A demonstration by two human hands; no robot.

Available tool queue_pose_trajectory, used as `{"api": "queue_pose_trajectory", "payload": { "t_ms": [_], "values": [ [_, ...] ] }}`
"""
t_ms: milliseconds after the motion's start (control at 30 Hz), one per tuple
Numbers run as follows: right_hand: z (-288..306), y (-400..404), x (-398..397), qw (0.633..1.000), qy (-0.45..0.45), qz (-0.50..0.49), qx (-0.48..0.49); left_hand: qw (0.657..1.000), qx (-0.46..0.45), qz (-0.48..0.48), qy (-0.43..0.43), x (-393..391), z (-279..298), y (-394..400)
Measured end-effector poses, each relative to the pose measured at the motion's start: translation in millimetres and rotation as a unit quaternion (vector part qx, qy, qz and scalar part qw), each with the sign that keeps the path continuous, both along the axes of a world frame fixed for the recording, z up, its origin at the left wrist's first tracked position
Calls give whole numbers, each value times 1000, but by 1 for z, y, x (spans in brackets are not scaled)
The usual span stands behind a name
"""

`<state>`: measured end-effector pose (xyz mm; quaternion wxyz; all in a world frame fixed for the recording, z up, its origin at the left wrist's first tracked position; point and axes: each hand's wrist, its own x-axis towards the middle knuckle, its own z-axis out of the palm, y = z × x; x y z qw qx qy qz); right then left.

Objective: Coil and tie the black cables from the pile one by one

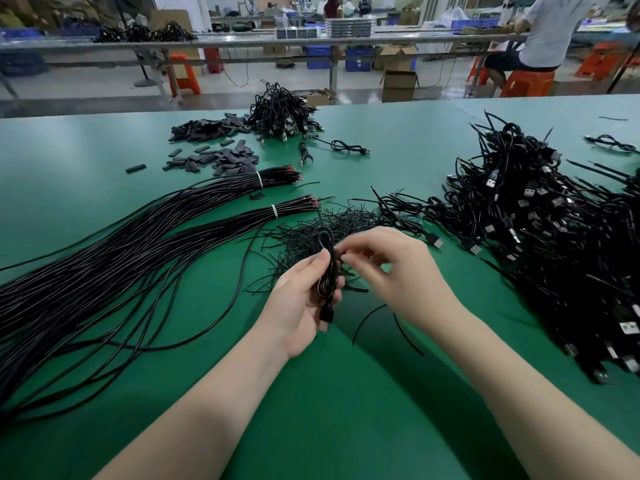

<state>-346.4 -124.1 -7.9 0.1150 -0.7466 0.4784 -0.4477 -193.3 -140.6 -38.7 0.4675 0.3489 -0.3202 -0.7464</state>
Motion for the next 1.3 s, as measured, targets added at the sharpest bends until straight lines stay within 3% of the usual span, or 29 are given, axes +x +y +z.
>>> {"api": "queue_pose_trajectory", "payload": {
  "t_ms": [67, 133, 233, 367, 467, 567, 667, 767, 800, 867, 933, 1000, 1067, 1100, 1167, 1300],
  "values": [
    [1, 3, 1, 976, -126, -38, 173, 999, -30, 11, 31, -1, -3, -2],
    [-1, 5, 3, 934, -220, -29, 281, 998, -58, 0, 34, -3, -6, -2],
    [2, 6, 7, 885, -322, -18, 335, 997, -79, -4, 22, -5, -8, 0],
    [7, 8, 8, 838, -385, -14, 387, 995, -86, 11, 42, -7, -7, 0],
    [6, 9, 9, 843, -371, -30, 390, 995, -85, 18, 43, -8, -8, 1],
    [7, 9, 8, 888, -316, -41, 332, 996, -82, 23, 32, -8, -7, 1],
    [6, 7, 7, 956, -177, -79, 219, 996, -82, 26, -6, -8, -5, 1],
    [1, 6, 7, 996, -13, -82, 43, 997, -67, 18, -40, -5, -4, 0],
    [0, 6, 4, 995, 66, -70, -37, 997, -56, 10, -43, -4, -2, 1],
    [-5, 5, -4, 952, 226, -34, -206, 998, -37, -7, -47, -2, 0, 1],
    [-10, 3, -7, 926, 264, -31, -266, 998, -31, -8, -46, -1, 0, 1],
    [-11, 2, -5, 964, 172, -63, -191, 999, -31, 9, -30, -2, -1, 1],
    [-8, 3, -2, 994, 12, -102, -35, 999, -41, 25, 6, -4, -3, 0],
    [-5, 1, -1, 990, -61, -109, 71, 998, -49, 28, 21, -5, -3, 0],
    [-2, 1, -1, 946, -194, -73, 249, 997, -67, 21, 31, -6, -6, -1],
    [1, 4, 1, 903, -290, -44, 314, 996, -86, 1, 22, -6, -9, -1]
  ]
}}
